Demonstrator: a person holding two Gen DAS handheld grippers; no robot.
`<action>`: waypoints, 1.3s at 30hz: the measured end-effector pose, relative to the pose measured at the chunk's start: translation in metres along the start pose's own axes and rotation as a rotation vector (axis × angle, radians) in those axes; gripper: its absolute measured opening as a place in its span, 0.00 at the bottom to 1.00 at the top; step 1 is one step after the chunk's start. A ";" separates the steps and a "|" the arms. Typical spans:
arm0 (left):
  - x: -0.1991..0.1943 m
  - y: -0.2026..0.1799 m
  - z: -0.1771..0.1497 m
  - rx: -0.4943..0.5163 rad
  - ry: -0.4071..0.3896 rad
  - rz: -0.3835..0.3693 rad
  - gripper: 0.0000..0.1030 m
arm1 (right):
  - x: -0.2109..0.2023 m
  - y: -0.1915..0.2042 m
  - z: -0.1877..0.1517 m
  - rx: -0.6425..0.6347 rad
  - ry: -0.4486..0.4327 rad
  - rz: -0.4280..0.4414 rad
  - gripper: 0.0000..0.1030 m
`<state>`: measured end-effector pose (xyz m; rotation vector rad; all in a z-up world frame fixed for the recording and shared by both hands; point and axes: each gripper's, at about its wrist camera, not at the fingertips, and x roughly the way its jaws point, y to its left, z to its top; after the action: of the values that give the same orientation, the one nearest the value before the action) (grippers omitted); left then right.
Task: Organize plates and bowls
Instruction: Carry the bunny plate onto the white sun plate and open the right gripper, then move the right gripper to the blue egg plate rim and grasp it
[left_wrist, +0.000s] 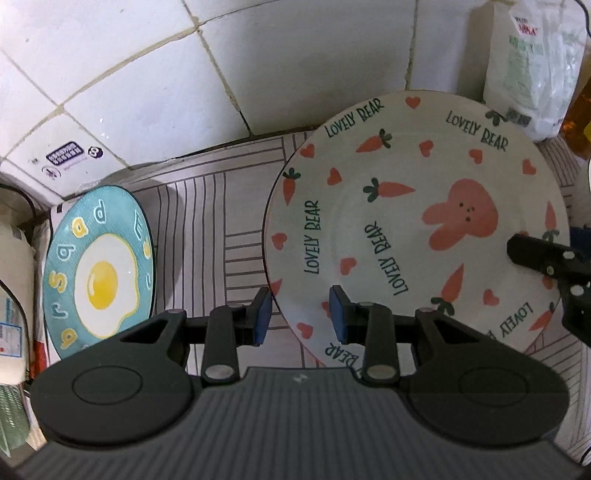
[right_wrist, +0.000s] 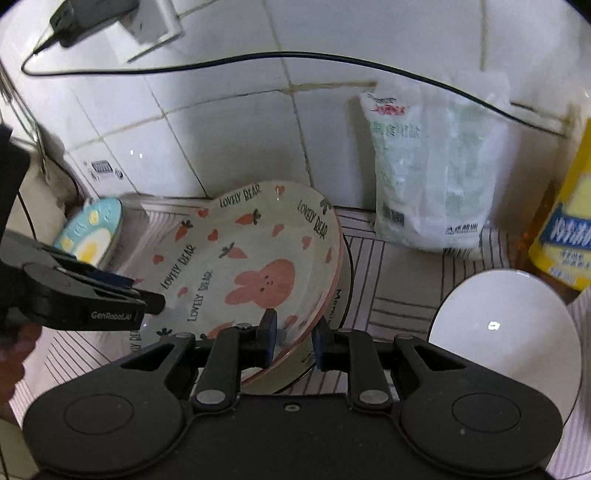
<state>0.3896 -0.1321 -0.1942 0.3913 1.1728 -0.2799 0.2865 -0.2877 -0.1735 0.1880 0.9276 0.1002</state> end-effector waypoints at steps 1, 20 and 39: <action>0.000 0.000 0.000 0.003 -0.001 0.002 0.31 | 0.001 0.001 0.001 0.002 0.007 -0.008 0.25; -0.002 0.010 0.001 -0.038 -0.003 -0.056 0.30 | 0.012 0.029 0.002 -0.112 0.046 -0.157 0.47; -0.063 0.060 -0.039 -0.019 -0.173 -0.181 0.35 | -0.026 0.065 -0.022 -0.054 -0.122 -0.225 0.50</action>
<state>0.3585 -0.0605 -0.1396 0.2390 1.0406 -0.4514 0.2534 -0.2262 -0.1525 0.0382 0.8178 -0.0928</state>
